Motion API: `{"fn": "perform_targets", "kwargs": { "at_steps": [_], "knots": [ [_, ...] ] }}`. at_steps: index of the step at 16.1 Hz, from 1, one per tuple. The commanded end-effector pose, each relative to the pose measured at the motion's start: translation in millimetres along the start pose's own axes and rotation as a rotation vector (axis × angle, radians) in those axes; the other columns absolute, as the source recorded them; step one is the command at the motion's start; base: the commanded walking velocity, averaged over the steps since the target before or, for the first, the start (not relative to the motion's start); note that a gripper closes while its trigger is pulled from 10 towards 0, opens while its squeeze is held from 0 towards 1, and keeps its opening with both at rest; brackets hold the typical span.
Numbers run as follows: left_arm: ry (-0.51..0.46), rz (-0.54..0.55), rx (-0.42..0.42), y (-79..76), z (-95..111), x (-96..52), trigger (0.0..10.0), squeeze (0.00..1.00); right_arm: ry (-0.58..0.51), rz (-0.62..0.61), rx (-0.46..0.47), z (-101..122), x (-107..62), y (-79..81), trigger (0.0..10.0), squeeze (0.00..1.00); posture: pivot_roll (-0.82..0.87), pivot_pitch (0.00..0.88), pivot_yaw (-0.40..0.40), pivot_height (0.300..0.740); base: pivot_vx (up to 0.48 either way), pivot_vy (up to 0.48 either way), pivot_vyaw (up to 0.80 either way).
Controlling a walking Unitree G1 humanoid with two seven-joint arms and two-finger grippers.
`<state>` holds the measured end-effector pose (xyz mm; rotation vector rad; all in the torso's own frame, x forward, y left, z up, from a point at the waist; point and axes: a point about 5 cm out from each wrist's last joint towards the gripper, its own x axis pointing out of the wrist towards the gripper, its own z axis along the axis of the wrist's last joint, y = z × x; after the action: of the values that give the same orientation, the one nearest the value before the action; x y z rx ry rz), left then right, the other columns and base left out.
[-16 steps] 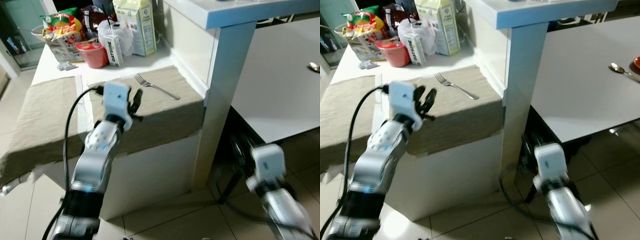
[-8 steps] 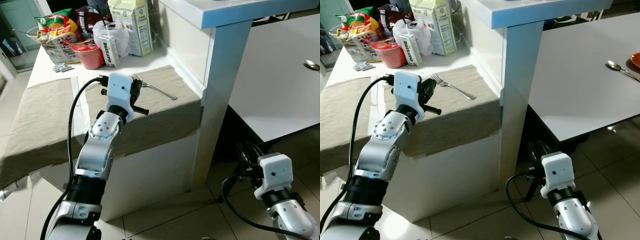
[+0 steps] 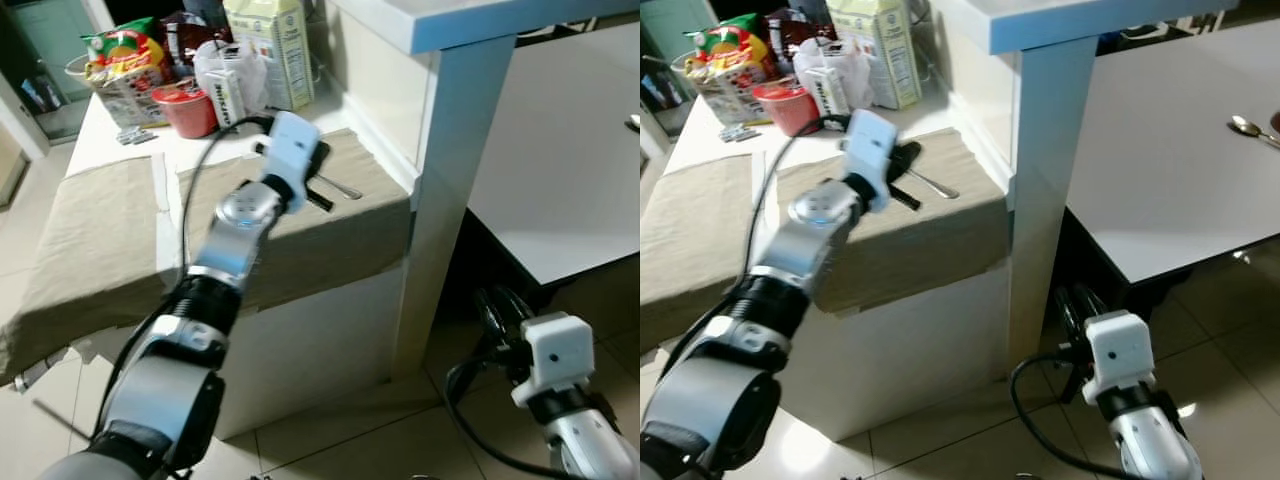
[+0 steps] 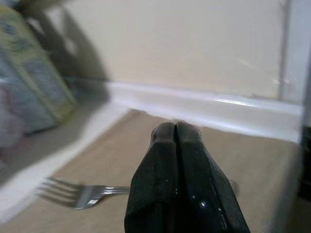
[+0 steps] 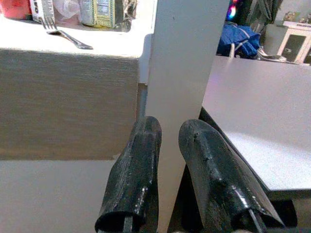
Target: Setting the table
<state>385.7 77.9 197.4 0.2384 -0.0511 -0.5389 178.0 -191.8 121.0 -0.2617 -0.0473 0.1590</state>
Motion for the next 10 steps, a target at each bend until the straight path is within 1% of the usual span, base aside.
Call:
{"fn": "perform_targets", "kwargs": {
  "at_steps": [1,2,3,7,8,9,10],
  "knots": [
    [0.022,-0.028,0.048,-0.6,0,5.0,10.0,0.00,-0.012,-0.014,0.002,6,-4.2,0.3,10.0,0.00,-0.26,0.058,0.159,0.740,0.000,0.000,0.00],
    [0.030,-0.032,0.054,-1.3,-1,7.2,10.0,0.00,-0.011,-0.016,0.001,6,-6.1,0.4,10.0,0.00,-0.27,0.063,0.165,0.740,0.000,0.000,0.00],
    [0.049,-0.043,0.078,-1.9,-2,11.5,10.0,0.00,-0.010,-0.019,-0.002,9,-12.3,2.1,10.0,0.00,-0.28,0.077,0.175,0.740,0.000,0.000,0.00],
    [0.081,-0.053,0.106,-2.8,0,18.6,10.0,0.00,-0.001,-0.035,0.001,15,-25.0,6.2,10.0,0.00,-0.29,0.104,0.192,0.740,0.000,0.000,0.00],
    [0.126,-0.066,0.094,-3.3,-3,19.8,10.0,0.00,0.004,-0.037,0.003,15,-28.1,6.9,10.0,0.00,-0.30,0.113,0.191,0.740,0.000,0.000,0.00],
    [0.165,-0.082,0.101,-3.2,-7,19.5,10.0,0.00,0.006,-0.038,0.004,17,-30.0,7.1,10.0,0.00,-0.29,0.115,0.189,0.740,0.000,0.000,0.00],
    [0.210,-0.089,0.146,-1.0,-14,17.5,10.0,0.00,0.010,-0.038,0.007,17,-31.7,6.9,10.0,0.00,-0.29,0.115,0.189,0.740,0.000,0.000,0.00]
  ]
}}
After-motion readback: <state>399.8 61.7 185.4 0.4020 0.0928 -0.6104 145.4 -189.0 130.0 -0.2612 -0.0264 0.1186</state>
